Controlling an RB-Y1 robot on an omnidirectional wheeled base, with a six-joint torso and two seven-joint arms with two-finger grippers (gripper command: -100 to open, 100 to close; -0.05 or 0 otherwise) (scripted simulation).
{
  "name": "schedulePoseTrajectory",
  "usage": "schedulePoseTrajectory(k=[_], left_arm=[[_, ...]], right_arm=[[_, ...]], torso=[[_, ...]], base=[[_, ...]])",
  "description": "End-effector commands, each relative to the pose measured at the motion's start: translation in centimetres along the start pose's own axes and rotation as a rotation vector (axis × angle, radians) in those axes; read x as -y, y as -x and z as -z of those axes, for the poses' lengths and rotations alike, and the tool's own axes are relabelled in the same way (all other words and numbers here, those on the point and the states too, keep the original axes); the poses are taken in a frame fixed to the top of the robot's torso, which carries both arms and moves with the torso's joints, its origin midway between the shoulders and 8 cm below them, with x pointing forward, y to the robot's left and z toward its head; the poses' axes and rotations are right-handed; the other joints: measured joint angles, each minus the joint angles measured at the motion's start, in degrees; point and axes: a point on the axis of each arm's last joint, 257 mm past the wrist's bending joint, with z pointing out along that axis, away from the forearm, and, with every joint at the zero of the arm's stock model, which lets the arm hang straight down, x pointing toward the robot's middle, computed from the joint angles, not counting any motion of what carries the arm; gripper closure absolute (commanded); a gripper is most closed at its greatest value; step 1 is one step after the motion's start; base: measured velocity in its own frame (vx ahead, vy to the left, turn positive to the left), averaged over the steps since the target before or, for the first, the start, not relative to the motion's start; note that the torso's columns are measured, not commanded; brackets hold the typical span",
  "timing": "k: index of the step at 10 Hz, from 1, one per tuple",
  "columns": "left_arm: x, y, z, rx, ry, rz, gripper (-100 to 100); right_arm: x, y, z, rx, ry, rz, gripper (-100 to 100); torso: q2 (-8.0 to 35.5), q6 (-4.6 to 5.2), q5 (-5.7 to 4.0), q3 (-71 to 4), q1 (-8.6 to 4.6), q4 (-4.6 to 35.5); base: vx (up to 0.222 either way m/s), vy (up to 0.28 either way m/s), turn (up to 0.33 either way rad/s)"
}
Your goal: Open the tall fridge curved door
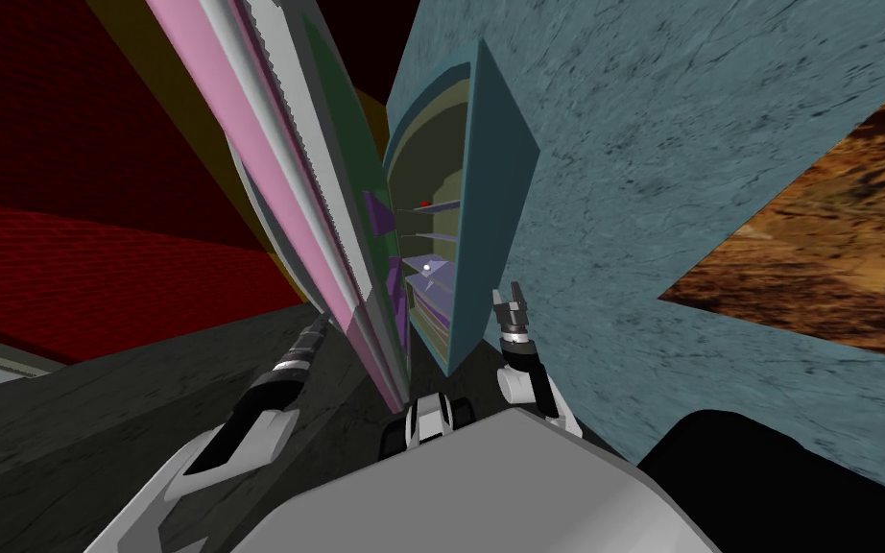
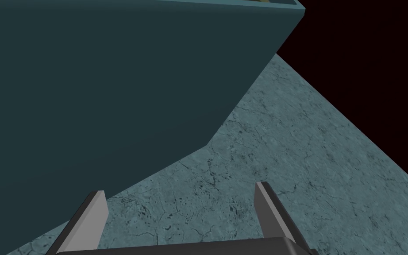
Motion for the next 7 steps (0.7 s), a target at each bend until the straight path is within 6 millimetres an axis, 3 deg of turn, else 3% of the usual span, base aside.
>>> schedulePoseTrajectory(k=[1, 6, 7], left_arm=[[1.1, 1.0, 0.1, -0.001, 0.001, -0.017, -100], [2.1, 1.8, 0.2, -0.001, 0.002, -0.027, -100], [2.1, 1.8, 0.2, -0.001, 0.004, -0.026, 100]], right_arm=[[0.0, 0.0, 0.0, 0.0, 0.0, 0.0, 0], [0.0, 0.0, 0.0, 0.0, 0.0, 0.0, 0], [0.0, 0.0, 0.0, 0.0, 0.0, 0.0, 0]], torso=[[0.0, 0.0, 0.0, 0.0, 0.0, 0.0], [-0.2, 0.01, 0.0, -0.1, -0.01, 0.0], [0.0, 0.0, 0.0, 0.0, 0.0, 0.0]], base=[[0.017, -0.006, 0.01], [0.033, -0.002, -0.001], [0.0, 0.0, 0.0]])
